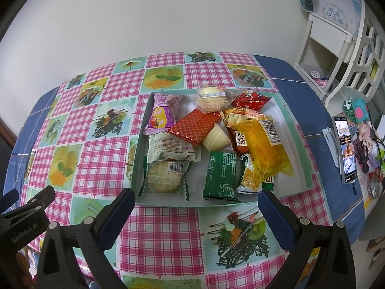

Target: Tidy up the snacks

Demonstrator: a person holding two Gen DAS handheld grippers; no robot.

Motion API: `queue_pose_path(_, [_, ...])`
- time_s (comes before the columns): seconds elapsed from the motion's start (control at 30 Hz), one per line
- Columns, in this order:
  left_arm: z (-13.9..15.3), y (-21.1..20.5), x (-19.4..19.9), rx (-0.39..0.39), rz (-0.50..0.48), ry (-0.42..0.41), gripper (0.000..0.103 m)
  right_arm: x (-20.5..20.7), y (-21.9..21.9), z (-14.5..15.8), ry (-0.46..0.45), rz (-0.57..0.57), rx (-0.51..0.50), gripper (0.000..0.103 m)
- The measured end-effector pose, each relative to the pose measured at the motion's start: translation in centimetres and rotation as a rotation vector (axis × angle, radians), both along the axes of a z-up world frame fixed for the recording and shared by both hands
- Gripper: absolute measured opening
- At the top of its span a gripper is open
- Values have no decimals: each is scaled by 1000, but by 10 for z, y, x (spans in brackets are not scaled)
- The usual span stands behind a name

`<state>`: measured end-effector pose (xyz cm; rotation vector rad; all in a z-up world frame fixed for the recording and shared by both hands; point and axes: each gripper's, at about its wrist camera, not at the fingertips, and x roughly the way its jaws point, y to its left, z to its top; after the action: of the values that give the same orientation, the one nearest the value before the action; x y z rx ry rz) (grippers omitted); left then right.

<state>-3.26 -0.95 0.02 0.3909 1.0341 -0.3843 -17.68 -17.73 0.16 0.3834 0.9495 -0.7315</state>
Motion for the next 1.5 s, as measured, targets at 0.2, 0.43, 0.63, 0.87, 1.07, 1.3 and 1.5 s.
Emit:
queue_pose_path(0.2, [0,0,0,0,-1,0,101,0,0,0,4,6,0,103])
queue_pose_path(0.43, [0,1,1,1,-1,-1,101,1,1,0,4,6,0,103])
queue_pose_path(0.63, [0,2,1,2,3,-1,101,1,1,-1,4,5,0,103])
queue_pose_path(0.87, [0,2,2,5,6,-3,101,1,0,-1,5,6,0,103])
queue_pose_path(1.07, [0,3,3,10,10,-5,101,1,1,-1,5,6,1,103])
queue_pose_path(1.3, [0,1,2,20,18,-10,101,1,0,-1,5,6,1,103])
queue_pose_path(1.5, [0,1,1,23,22,-11,101,1,2,-3,8,8,3,103])
